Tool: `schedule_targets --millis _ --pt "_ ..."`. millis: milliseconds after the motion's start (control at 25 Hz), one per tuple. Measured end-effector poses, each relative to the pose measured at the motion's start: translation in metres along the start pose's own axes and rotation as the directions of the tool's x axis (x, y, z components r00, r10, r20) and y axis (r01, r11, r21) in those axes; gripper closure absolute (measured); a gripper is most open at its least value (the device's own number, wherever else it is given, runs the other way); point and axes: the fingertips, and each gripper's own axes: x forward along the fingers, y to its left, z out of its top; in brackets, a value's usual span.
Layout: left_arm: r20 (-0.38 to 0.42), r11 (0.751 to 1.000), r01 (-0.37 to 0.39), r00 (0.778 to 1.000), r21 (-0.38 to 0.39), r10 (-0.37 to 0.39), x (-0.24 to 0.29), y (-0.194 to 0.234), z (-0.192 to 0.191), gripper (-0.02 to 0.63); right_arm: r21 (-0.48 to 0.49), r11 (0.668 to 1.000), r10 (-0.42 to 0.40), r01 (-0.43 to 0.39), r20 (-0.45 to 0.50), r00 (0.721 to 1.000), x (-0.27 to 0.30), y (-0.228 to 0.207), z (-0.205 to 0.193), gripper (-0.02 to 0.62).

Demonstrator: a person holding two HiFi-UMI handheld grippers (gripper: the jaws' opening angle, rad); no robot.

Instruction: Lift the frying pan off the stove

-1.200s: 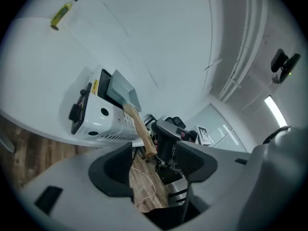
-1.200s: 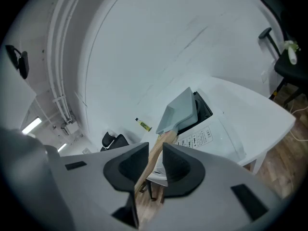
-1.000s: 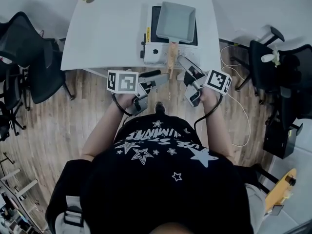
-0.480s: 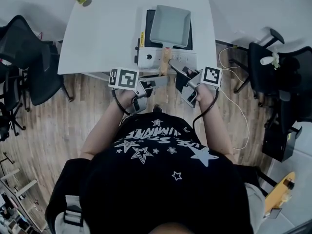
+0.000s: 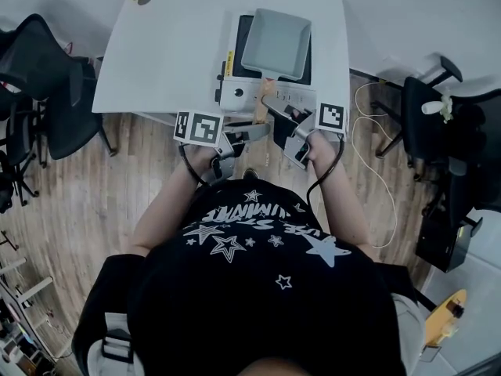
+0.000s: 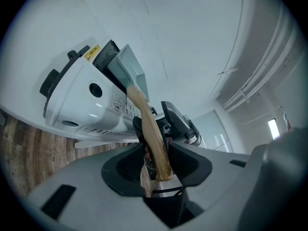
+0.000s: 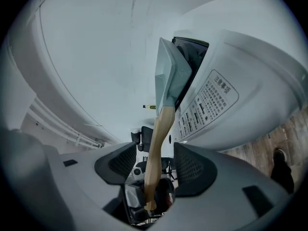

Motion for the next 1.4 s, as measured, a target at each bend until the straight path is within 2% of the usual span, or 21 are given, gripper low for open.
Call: schedule_targets --millis 80,240,400,480,520,680,800,920,1080,1400 --pt "0.007 1.0 0.005 1.0 0.007 -0.005 0.001 -0.002 0.0 0.463 0.003 1.0 0.005 -0.005 -0.011 1.0 0.003 0.001 -0.001 0.356" --pt "0.015 1.0 0.008 1.0 0.011 -0.008 0.004 -0.004 -0.002 0.471 0.004 1.0 0.026 -0.026 -0.018 0.999 0.007 0.002 0.001 0.356" --pt "0.035 0.999 0.024 0.999 -0.025 -0.023 0.002 -0.002 0.0 0.485 -0.009 1.0 0.029 -0.029 -0.027 0.999 0.018 0.002 0.002 0.365" --pt "0.04 0.999 0.024 0.999 -0.031 -0.022 0.002 -0.002 0.0 0.485 -0.026 1.0 0.007 -0.007 -0.024 1.0 0.022 -0.001 0.003 0.392" --pt "0.041 0.999 0.021 0.999 -0.029 -0.019 0.002 -0.003 0.0 0.485 -0.036 0.999 -0.008 0.008 -0.017 1.0 0.023 -0.003 0.004 0.447" --pt "0.049 0.999 0.016 0.999 -0.033 -0.015 0.003 -0.004 0.0 0.485 -0.036 0.999 -0.01 0.01 0.009 1.0 0.025 -0.002 0.005 0.463" --pt "0.049 1.0 0.004 0.999 -0.028 -0.002 0.006 -0.005 -0.002 0.486 -0.081 0.997 -0.002 0.001 -0.003 1.0 0.024 -0.001 0.005 0.465" --pt "0.064 0.999 0.022 0.998 -0.031 -0.02 0.01 -0.011 -0.004 0.485 -0.127 0.992 0.022 -0.024 -0.018 1.0 0.022 0.002 0.004 0.46" --pt "0.076 0.999 0.023 0.997 -0.029 -0.02 0.012 -0.015 -0.007 0.483 -0.129 0.99 0.059 -0.062 -0.029 0.998 0.02 0.005 0.0 0.46" --pt "0.076 0.999 0.031 0.997 0.03 -0.033 -0.004 -0.032 -0.015 0.483 -0.176 0.975 0.13 -0.137 -0.052 0.99 0.021 0.033 -0.016 0.459"
